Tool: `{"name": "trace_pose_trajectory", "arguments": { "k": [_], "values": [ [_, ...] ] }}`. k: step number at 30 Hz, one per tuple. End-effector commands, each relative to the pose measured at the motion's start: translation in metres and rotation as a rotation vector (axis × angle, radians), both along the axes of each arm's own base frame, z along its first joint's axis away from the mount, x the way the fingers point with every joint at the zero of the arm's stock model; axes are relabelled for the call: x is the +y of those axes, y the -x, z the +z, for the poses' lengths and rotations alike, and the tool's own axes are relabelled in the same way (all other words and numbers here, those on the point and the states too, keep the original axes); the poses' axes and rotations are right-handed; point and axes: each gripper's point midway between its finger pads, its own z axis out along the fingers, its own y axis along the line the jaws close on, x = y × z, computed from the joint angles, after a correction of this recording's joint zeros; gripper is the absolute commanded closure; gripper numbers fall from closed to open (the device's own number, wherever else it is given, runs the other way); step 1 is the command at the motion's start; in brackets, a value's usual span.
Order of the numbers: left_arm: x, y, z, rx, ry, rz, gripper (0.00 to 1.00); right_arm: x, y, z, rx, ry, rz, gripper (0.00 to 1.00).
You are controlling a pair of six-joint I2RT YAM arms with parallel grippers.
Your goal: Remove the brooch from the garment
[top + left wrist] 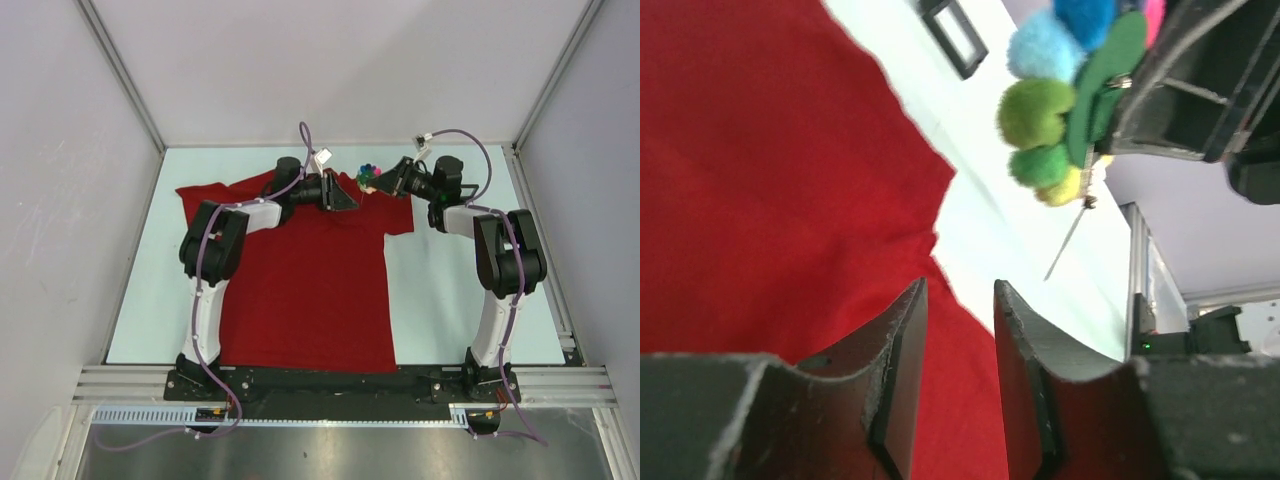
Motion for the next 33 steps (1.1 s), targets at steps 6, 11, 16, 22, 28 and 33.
{"name": "trace_pose_trajectory", "arguments": {
  "k": [6, 11, 16, 22, 28, 33],
  "values": [
    [-0.032, 0.012, 0.038, -0.101, 0.083, -0.108, 0.61, -0.002, -0.003, 0.01, -0.054, -0.027, -0.005, 1.0],
    [-0.033, 0.017, 0.047, -0.129, 0.107, -0.128, 0.62, -0.002, -0.004, 0.008, -0.054, -0.023, -0.008, 1.0],
    [-0.03, 0.025, 0.057, -0.176, 0.123, -0.142, 0.65, -0.003, -0.006, 0.004, -0.054, -0.005, -0.016, 1.0],
    [-0.029, 0.026, 0.063, -0.194, 0.131, -0.142, 0.66, 0.001, -0.004, 0.002, -0.061, 0.01, -0.01, 1.0],
    [-0.028, 0.028, 0.068, -0.206, 0.143, -0.151, 0.66, 0.005, -0.002, -0.002, -0.066, 0.021, 0.003, 1.0],
    [-0.024, 0.025, 0.074, -0.216, 0.152, -0.141, 0.67, 0.008, 0.0, -0.004, -0.071, 0.029, 0.013, 1.0]
  ]
}}
